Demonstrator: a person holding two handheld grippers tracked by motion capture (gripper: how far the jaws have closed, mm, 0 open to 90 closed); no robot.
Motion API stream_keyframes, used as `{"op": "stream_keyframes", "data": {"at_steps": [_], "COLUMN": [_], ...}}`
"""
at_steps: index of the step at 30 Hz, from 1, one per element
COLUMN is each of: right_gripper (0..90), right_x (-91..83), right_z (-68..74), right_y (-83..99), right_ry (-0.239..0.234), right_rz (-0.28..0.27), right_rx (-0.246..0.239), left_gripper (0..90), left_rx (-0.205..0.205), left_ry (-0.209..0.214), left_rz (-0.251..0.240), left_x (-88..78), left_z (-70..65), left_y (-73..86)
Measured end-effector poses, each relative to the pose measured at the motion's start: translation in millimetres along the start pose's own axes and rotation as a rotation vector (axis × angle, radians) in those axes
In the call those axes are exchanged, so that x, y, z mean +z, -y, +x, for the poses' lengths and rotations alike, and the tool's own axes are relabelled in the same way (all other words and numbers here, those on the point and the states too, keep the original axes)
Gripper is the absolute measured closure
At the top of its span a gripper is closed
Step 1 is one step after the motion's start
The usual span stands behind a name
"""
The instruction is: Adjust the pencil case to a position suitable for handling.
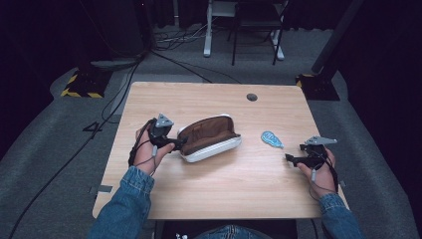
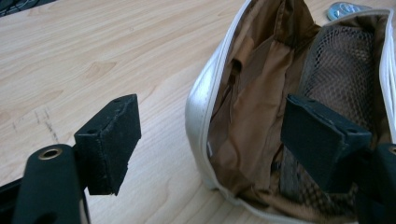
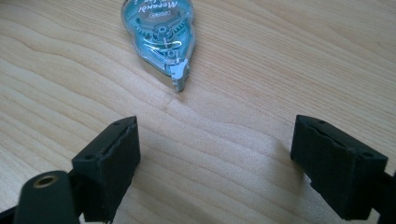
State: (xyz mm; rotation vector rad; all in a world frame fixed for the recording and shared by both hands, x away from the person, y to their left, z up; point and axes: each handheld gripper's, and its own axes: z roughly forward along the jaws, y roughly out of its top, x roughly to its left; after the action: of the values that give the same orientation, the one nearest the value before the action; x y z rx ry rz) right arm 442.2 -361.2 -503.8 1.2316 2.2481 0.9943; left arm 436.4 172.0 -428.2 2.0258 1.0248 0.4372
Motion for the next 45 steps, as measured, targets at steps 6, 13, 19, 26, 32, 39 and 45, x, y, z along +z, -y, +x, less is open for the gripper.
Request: {"op": "stream_keyframes", "data": {"at_steps": [6, 13, 19, 26, 32, 39, 45], "right_gripper": [16.1, 16.1, 16.1, 16.1, 16.3, 16.4, 16.7], "right_x": [-0.1, 0.0, 0.0, 0.0, 0.0, -0.1, -0.3], "right_z": [0.5, 1.2, 1.2, 1.2, 1.3, 1.4, 1.9], "right_y": [0.1, 0.0, 0.0, 0.0, 0.1, 0.1, 0.2], "right_ry": [0.003, 0.009, 0.009, 0.009, 0.01, 0.01, 0.011], "right_rz": [-0.001, -0.001, -0.001, -0.001, -0.001, -0.002, -0.002], "right_rx": [0.003, 0.007, 0.007, 0.007, 0.006, 0.007, 0.008], "left_gripper": [19.2, 20.2, 21.5, 24.4, 32.7, 40.4, 50.8], "left_rx": [0.014, -0.036, -0.016, -0.024, -0.02, -0.012, -0.015], "left_ry": [0.001, 0.003, 0.02, 0.03, 0.035, 0.06, 0.112], "left_rz": [0.001, -0.005, 0.019, 0.023, 0.041, 0.051, 0.046], "left_x": [13.6, 31.4, 45.6, 58.1, 66.3, 71.8, 77.8], "left_z": [-1.5, 5.5, 7.3, 6.3, 9.8, 10.1, 11.1], "left_y": [-5.9, -6.9, -6.4, -7.0, -4.3, -1.3, 0.9]}}
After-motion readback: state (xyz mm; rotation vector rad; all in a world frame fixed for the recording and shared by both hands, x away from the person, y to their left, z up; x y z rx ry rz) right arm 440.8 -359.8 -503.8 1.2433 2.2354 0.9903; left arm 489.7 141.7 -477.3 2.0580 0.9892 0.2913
